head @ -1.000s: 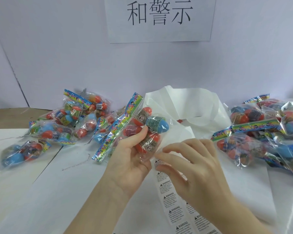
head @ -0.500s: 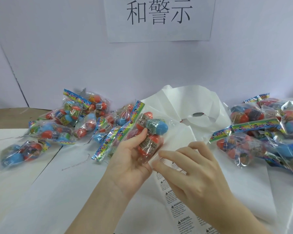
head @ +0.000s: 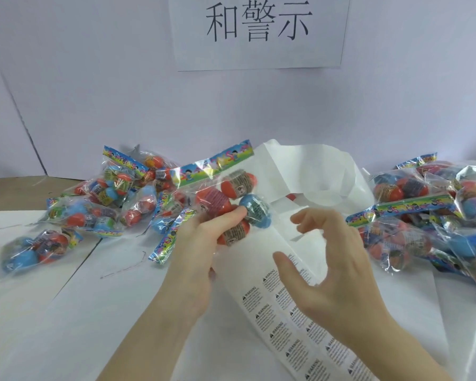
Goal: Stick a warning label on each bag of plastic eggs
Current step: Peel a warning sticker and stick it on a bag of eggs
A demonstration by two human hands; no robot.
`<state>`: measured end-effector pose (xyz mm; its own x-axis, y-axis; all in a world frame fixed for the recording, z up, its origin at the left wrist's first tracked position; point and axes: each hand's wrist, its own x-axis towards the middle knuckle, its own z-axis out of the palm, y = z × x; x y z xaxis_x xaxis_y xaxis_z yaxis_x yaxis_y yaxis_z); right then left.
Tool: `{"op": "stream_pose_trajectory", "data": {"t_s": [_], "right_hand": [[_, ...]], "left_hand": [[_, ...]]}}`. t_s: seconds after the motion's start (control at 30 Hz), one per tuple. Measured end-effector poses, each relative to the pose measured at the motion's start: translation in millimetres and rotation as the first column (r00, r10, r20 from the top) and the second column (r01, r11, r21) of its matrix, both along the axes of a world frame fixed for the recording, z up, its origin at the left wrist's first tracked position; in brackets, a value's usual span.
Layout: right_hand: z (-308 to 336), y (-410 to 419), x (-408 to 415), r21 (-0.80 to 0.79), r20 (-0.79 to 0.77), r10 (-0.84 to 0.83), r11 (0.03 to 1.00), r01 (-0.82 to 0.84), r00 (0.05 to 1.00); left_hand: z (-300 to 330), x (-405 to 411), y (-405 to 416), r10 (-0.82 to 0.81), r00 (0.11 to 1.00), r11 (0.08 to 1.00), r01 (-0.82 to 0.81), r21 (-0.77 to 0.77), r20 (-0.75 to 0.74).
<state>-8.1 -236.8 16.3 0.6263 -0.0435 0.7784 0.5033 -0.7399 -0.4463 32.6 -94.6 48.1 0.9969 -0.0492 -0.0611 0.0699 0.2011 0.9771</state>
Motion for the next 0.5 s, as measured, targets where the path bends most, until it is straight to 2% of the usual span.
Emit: {"op": "stream_pose_trajectory", "data": {"t_s": [0.1,0.2,0.5], "right_hand": [[4.0,-4.0,-0.3,0.009,0.046,-0.048,0.999,0.048,0.998],[8.0,-7.2,-0.1,-0.065,0.087,-0.091,0.993,0.097,0.992],[9.7,-4.4,-3.4,-0.226,0.042,-0.059,0.972,0.067,0.997]], "left_hand": [[3.3,-3.1,-4.4,0.028,0.999,0.999,-0.029,0.045,0.033],[1.0,-2.5,-6.1,0.058,0.996,0.996,-0.062,0.067,0.063],[3.4,-6.7,-10.0,0.055,0.992,0.994,-0.066,0.092,0.114]]}}
